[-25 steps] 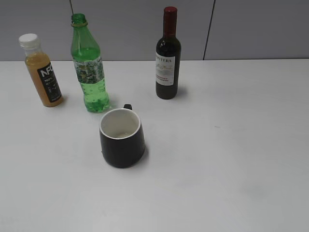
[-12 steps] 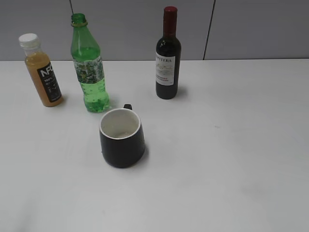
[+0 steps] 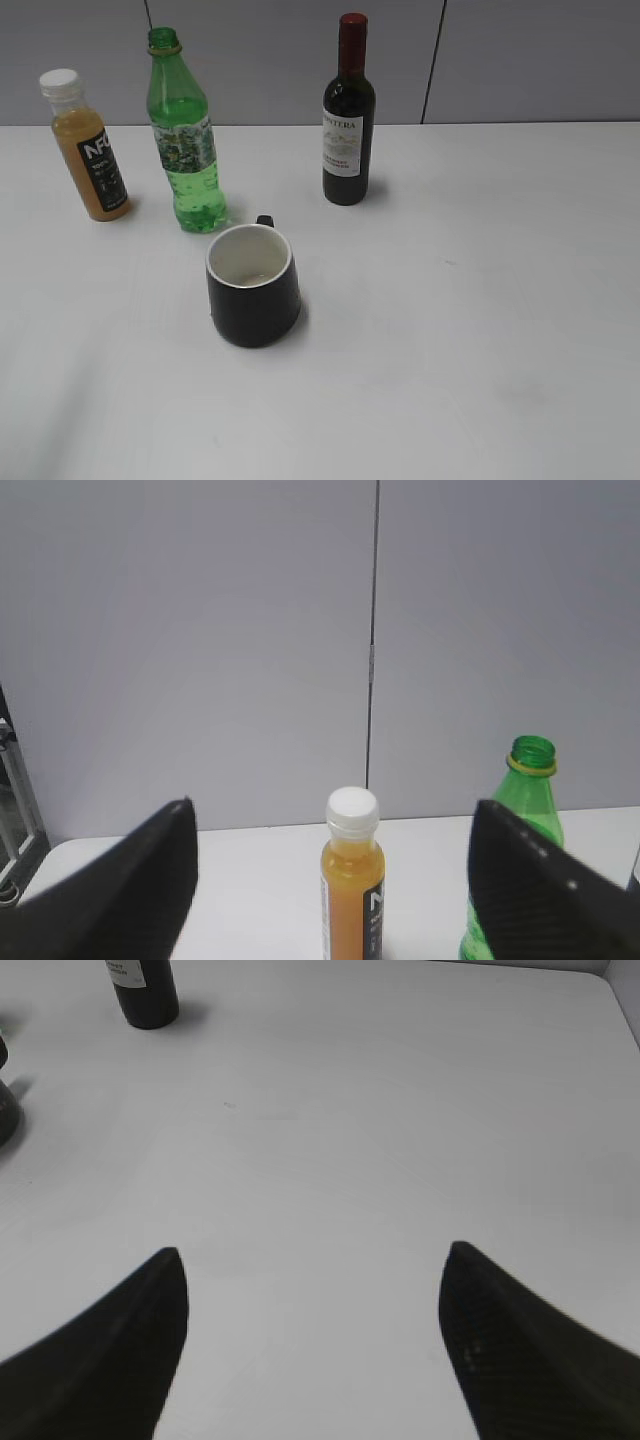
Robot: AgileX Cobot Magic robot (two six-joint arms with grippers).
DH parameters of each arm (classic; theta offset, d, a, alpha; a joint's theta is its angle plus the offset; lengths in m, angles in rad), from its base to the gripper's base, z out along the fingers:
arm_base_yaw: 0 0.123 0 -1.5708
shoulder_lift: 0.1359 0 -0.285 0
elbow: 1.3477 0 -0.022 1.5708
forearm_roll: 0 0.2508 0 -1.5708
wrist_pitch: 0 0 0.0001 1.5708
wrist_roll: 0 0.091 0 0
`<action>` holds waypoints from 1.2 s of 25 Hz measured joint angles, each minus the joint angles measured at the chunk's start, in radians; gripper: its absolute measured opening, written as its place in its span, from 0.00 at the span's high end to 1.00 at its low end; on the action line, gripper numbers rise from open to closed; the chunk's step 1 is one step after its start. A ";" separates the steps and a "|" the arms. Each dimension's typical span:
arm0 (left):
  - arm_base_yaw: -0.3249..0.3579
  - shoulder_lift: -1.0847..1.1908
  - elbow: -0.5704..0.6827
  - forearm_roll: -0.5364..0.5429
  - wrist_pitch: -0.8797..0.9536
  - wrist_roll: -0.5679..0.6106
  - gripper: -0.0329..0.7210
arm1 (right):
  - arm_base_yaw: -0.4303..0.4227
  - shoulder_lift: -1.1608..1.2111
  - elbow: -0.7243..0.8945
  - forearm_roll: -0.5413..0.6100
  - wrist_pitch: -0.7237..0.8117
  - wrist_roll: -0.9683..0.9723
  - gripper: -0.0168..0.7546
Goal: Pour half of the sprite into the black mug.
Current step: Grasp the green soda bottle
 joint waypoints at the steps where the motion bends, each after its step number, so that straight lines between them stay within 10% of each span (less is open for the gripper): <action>1: 0.000 0.028 0.000 0.000 -0.028 0.000 0.11 | 0.000 0.000 0.000 0.000 0.000 0.000 0.21; 13: -0.003 0.274 0.000 0.004 -0.262 0.000 0.13 | 0.000 0.000 0.000 0.000 0.000 0.000 0.21; 30: -0.176 0.714 0.000 0.182 -0.585 -0.062 0.15 | 0.000 0.000 0.000 0.000 0.000 0.000 0.21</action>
